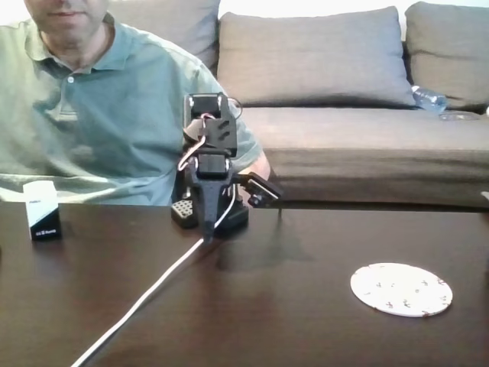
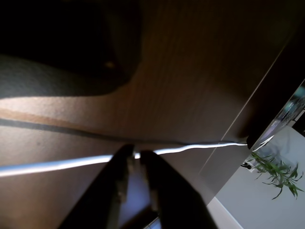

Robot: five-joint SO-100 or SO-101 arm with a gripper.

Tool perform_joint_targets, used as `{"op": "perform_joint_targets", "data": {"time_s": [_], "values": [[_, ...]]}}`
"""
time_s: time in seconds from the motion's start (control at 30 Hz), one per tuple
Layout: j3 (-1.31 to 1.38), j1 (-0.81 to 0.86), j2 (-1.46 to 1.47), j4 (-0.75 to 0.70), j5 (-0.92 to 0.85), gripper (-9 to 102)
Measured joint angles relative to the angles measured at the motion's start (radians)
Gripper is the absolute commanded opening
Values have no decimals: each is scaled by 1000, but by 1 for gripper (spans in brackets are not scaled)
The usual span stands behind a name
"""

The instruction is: Grasp a servo box and put it on the zirlivani.

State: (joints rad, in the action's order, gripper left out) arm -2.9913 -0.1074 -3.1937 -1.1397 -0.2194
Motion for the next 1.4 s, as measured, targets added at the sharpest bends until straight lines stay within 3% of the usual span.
{"op": "perform_joint_targets", "data": {"time_s": [0.67, 0.77, 0.9, 1.1, 1.27, 1.4], "values": [[0, 0, 0, 0, 0, 2], [51, -6, 0, -3, -2, 10], [298, 3, 11, -98, -2, 28], [876, 55, 150, -295, 17, 30], [1419, 314, 515, -569, 107, 30], [1689, 561, 811, -598, 115, 30]]}}
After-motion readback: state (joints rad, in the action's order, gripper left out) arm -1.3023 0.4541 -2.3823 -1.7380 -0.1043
